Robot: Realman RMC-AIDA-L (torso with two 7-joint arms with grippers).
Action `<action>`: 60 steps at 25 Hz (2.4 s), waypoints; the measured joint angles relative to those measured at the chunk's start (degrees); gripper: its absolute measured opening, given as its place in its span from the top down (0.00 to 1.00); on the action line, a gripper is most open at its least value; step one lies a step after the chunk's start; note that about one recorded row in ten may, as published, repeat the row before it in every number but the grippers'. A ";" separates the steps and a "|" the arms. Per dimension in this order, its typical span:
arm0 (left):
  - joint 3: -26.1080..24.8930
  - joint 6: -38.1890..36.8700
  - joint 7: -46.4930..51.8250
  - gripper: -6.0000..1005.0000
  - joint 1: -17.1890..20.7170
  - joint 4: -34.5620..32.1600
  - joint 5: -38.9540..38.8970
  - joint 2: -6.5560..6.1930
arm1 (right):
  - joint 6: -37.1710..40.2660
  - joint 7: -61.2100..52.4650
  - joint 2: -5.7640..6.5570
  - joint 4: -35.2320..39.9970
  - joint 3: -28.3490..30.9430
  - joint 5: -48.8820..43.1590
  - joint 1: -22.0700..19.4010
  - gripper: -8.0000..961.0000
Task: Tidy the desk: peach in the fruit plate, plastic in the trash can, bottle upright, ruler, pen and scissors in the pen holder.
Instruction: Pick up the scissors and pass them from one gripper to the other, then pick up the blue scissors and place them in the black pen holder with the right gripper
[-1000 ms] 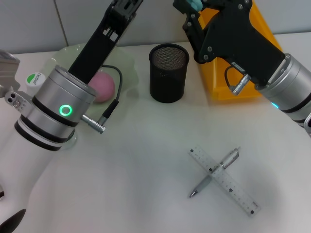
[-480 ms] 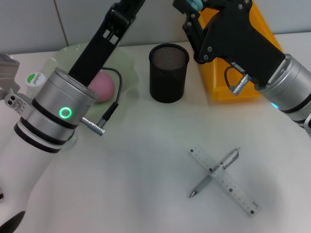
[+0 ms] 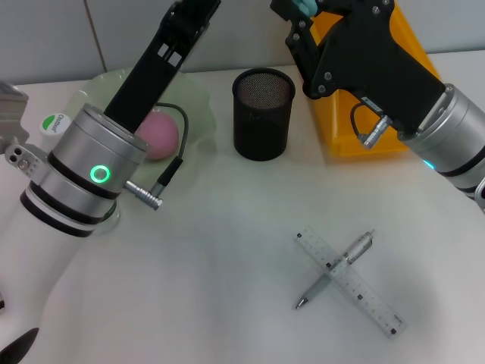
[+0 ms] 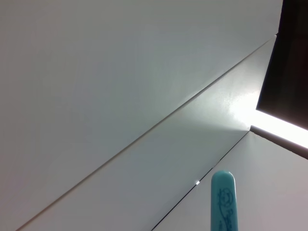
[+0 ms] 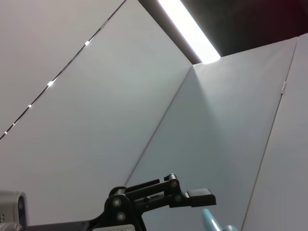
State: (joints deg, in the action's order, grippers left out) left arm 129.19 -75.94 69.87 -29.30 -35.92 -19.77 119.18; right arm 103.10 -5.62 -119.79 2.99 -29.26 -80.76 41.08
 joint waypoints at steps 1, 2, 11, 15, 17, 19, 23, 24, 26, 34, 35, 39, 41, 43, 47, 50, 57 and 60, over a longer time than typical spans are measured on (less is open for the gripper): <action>0.00 0.00 0.00 0.15 -0.05 0.03 0.00 0.00 | 0.00 0.00 0.00 0.00 0.00 0.00 0.03 0.90; 0.02 0.00 -0.04 0.14 -0.08 0.04 0.00 0.00 | -0.01 0.00 0.00 0.00 0.00 0.01 0.04 0.90; 0.00 -3.03 -6.05 0.14 0.03 0.27 0.69 -0.01 | 1.26 -0.52 0.01 -0.20 0.07 2.04 -0.20 0.91; -0.60 -4.06 -8.60 0.14 0.21 0.90 3.26 -0.20 | 3.07 -3.32 0.23 -0.80 0.09 5.96 -1.03 0.91; -2.29 -5.41 -9.60 0.14 0.00 2.26 7.18 -0.37 | 3.64 -6.55 0.34 -0.50 0.09 8.17 -1.64 0.91; -6.88 -7.04 -10.88 0.14 -0.52 3.78 17.24 -0.64 | 3.84 -10.16 0.41 0.25 0.08 9.76 -2.36 0.91; -11.94 -7.19 -11.59 0.14 -0.65 3.83 29.26 -0.92 | 4.53 -17.20 0.45 2.65 0.89 10.98 -4.16 0.91; -16.26 -7.20 -11.53 0.14 -0.52 3.61 37.72 -1.12 | 4.96 -20.98 0.45 3.82 1.62 11.27 -5.18 0.91; -18.70 -7.22 -11.32 0.14 -0.30 3.49 42.09 -1.28 | 5.05 -22.71 0.47 4.35 1.96 11.32 -5.65 0.91; -33.23 -6.84 -4.40 0.14 0.48 1.02 74.71 -3.50 | 1.13 -38.50 0.69 12.58 3.60 11.30 -9.55 0.91; -33.23 -6.84 -4.40 0.14 0.48 1.02 74.71 -3.50 | 1.13 -38.50 0.69 12.58 3.60 11.30 -9.55 0.90; -43.27 -6.91 -2.85 0.14 0.79 0.89 91.56 -3.78 | -6.54 -46.77 0.91 17.64 3.15 8.80 -10.55 0.90; -44.95 -6.97 -2.83 0.14 0.88 0.88 94.28 -3.83 | -7.73 -49.25 1.00 18.89 3.14 7.57 -10.76 0.90; -47.26 -6.96 -2.91 0.15 1.23 0.88 98.47 -3.82 | -9.03 -54.07 1.34 21.89 3.13 4.50 -11.06 0.90; -52.06 -6.51 -3.96 0.15 3.31 0.39 104.11 -2.81 | -9.44 -65.14 2.04 29.40 3.10 -2.28 -11.74 0.90; -53.17 -5.99 -4.95 0.15 4.59 -0.10 104.91 -1.86 | -8.96 -75.61 2.67 36.48 3.07 -6.44 -12.23 0.90; -53.29 -3.81 -4.81 0.15 5.79 -0.07 105.02 -0.84 | -5.76 -99.32 7.59 49.44 2.58 -12.95 -10.52 0.89; -53.25 -3.75 -5.15 0.15 6.20 0.15 105.09 -0.80 | -4.32 -108.31 10.23 54.50 1.02 -15.94 -8.80 0.89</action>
State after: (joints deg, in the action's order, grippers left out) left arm 75.94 -79.69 64.72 -23.09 -35.77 85.32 118.38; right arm 98.78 -113.93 -109.55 57.49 -28.24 -96.70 32.28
